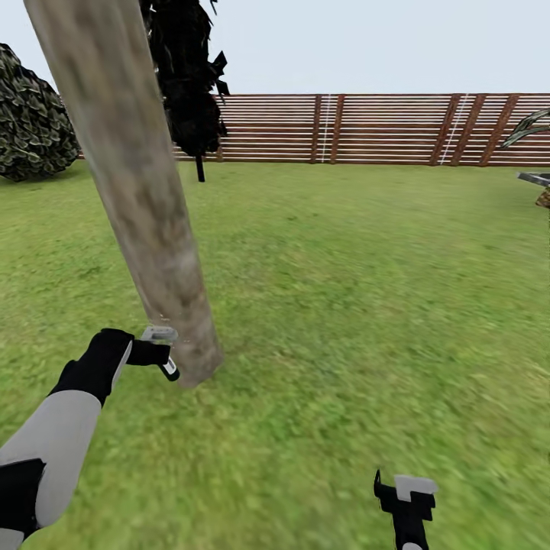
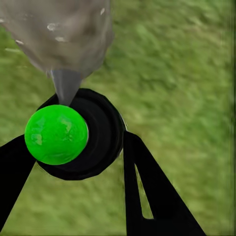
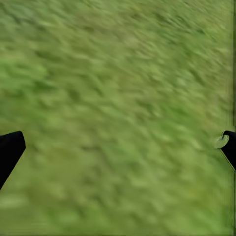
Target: In the garden, pick up the pesticide atomizer on the floor and spray pesticide onto both trees until each tree trunk is fully covered.
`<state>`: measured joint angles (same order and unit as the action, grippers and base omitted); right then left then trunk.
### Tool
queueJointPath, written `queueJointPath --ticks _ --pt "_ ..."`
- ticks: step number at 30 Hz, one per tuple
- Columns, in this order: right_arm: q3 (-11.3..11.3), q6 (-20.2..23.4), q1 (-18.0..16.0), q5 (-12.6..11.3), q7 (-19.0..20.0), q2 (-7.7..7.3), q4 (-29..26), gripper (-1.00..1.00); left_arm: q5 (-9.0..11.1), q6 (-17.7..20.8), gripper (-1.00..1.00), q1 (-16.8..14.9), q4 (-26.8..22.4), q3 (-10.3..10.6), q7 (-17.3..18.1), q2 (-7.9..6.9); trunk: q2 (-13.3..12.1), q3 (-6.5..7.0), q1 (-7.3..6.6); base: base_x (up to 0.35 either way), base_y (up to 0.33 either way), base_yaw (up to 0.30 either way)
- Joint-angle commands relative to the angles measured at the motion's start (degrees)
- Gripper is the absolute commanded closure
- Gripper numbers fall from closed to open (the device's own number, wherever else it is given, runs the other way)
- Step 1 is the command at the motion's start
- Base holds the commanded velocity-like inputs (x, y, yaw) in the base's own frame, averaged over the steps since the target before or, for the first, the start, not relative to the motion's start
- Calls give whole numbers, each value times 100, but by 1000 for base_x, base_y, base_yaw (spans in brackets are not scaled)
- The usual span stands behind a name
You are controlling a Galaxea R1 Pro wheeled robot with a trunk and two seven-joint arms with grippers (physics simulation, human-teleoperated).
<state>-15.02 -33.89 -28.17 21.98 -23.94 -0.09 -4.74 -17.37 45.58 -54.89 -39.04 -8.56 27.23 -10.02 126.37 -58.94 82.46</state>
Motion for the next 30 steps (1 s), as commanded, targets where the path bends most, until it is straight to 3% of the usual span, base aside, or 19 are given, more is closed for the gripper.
queueJointPath --ticks 1,11,19,21,22,23,26,30 --pt "-37 -12 -5 60 -23 1 8 -100 -58 21 100 -4 -8 -23 54 2 2 -5 -1 0 -275 0" --pt "-36 -12 -5 60 -23 9 8 -100 -66 16 100 -1 -9 -23 47 -4 2 -5 -1 0 -275 83" --pt "-37 -12 -5 60 -23 9 8 -100 -88 9 100 44 -6 -19 12 -184 2 -5 -1 0 -275 250" --pt "-37 -12 -5 60 -23 9 8 -100 -85 6 100 52 -2 -15 8 -154 2 -5 -1 0 -275 77" --pt "-37 -12 -5 60 -23 9 8 -100 -78 4 100 55 0 -16 5 -99 2 -5 -1 0 -275 31" --pt "-37 -12 -5 60 -23 9 8 -100 -90 4 100 51 1 -17 0 51 2 -5 -1 0 -275 13" --pt "-37 -12 -5 60 -23 9 8 -100 -104 3 100 43 1 -5 -86 206 2 -5 -1 0 -275 5" --pt "-37 -12 -5 60 -23 9 8 -100 -106 10 100 48 6 -43 -319 81 2 -5 -1 1 -275 1"
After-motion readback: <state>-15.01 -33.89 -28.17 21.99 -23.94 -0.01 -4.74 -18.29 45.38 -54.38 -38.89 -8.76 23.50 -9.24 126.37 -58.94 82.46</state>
